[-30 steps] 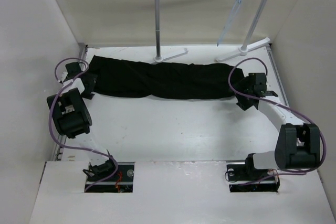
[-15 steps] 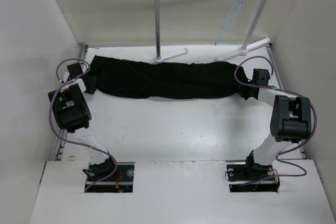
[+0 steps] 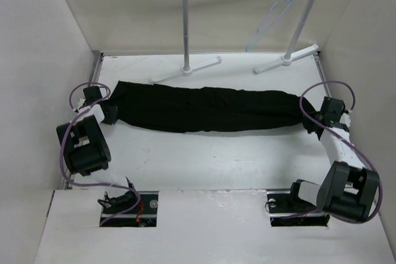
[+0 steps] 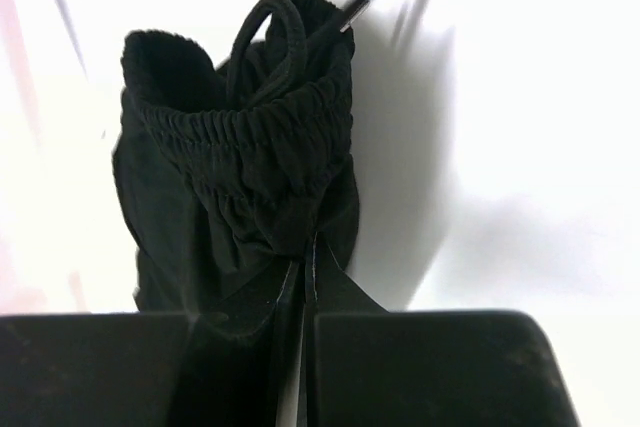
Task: Place the trousers on the hanger
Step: Fold the trousers at the center of the board.
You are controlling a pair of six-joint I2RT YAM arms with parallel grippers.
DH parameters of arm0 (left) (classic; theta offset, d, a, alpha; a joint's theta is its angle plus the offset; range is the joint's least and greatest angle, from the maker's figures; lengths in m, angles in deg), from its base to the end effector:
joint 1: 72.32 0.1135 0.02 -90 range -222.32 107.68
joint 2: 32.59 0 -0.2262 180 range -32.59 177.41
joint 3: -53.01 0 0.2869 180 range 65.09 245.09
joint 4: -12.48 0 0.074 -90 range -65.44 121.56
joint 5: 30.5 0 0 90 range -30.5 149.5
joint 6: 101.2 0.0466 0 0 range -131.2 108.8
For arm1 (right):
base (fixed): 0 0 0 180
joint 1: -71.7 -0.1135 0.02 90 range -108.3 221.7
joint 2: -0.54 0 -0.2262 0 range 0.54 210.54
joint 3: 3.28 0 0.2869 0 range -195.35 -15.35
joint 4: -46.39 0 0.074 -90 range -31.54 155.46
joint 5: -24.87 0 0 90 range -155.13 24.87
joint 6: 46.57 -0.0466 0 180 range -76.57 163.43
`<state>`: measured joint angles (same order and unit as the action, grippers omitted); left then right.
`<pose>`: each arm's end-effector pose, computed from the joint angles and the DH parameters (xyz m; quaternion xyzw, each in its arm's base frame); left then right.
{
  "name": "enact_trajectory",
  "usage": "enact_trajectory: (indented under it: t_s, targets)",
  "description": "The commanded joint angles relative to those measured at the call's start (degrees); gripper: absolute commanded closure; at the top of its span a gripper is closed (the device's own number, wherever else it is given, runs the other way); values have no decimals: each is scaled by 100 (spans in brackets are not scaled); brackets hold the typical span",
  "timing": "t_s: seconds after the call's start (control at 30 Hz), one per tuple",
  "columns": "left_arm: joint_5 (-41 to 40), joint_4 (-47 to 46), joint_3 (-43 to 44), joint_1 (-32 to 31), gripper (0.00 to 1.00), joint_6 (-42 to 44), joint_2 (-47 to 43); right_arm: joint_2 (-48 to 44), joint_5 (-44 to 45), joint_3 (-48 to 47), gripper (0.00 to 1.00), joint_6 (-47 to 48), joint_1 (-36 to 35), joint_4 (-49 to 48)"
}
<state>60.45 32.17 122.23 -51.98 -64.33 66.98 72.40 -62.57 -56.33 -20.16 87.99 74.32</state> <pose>0.3590 0.1323 0.0992 -0.5598 0.7548 -0.1039 0.3256 0.2910 -0.0872 0.1482 0.6029 0.7073 0.1288 0.3459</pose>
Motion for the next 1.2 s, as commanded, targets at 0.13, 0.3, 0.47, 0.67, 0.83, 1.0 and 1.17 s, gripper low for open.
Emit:
enact_trajectory:
  t_s: [0.13,0.3,0.47,0.67,0.83,1.0,1.17]
  targets:
    - [-1254,1442,-1459,-43,88,373,-2184,-1515,604,634,95,5,669,1129]
    - [-1028,1883,-1953,167,46,565,-2907,-1772,833,714,42,119,406,1192]
    - [-1324,2577,-1260,-278,28,821,-3751,-1920,1209,-58,14,391,-173,1568]
    - [-1792,2833,-486,-1018,33,1163,-4262,-2307,1404,-350,12,550,-622,1754]
    - [-799,2465,-318,-1694,79,1358,-3016,-2536,1010,-61,76,769,-1254,1412]
    - [-719,1823,-20,-1950,87,1313,-2110,-2160,-342,247,93,1042,-2483,298]
    - [-561,1515,402,-1670,87,1383,-1178,-1158,-846,133,91,1182,-3855,-451]
